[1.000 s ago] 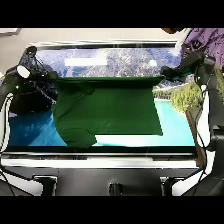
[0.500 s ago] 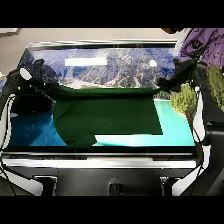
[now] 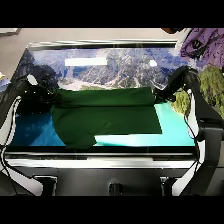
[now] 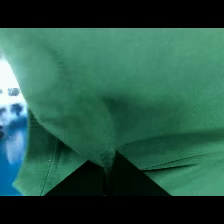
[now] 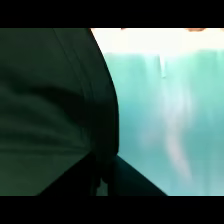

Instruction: Fold the clothes and pants, and hang the long-sleeved shirts on hangers.

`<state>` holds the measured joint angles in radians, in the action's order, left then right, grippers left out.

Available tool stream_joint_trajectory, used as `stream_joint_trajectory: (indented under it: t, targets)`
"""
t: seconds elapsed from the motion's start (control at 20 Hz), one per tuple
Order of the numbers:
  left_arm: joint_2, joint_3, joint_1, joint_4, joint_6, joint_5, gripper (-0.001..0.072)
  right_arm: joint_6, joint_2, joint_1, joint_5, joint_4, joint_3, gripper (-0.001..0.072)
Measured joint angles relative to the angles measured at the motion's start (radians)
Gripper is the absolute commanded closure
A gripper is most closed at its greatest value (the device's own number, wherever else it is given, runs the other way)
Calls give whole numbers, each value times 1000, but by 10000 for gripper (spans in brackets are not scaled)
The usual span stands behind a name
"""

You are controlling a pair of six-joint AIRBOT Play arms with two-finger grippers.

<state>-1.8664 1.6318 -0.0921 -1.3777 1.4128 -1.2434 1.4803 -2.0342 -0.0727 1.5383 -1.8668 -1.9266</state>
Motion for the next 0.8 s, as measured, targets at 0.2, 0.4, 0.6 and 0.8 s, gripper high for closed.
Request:
stream_joint_trajectory:
  t: [0.2, 0.4, 0.6, 0.8]
  targets:
    - [5, 10, -5, 2, 0, -13, 76, 11, 5, 27, 34, 25, 1, 107]
    - [98, 17, -60, 13, 20, -51, 76, 41, 117, -15, 62, 51, 6, 201]
    - [314, -206, -199, 86, 23, -74, 76, 115, 308, -170, 45, -64, 179, 195]
    - [604, -664, -322, 248, -5, -43, 76, 178, 517, -309, -42, -158, 522, 196]
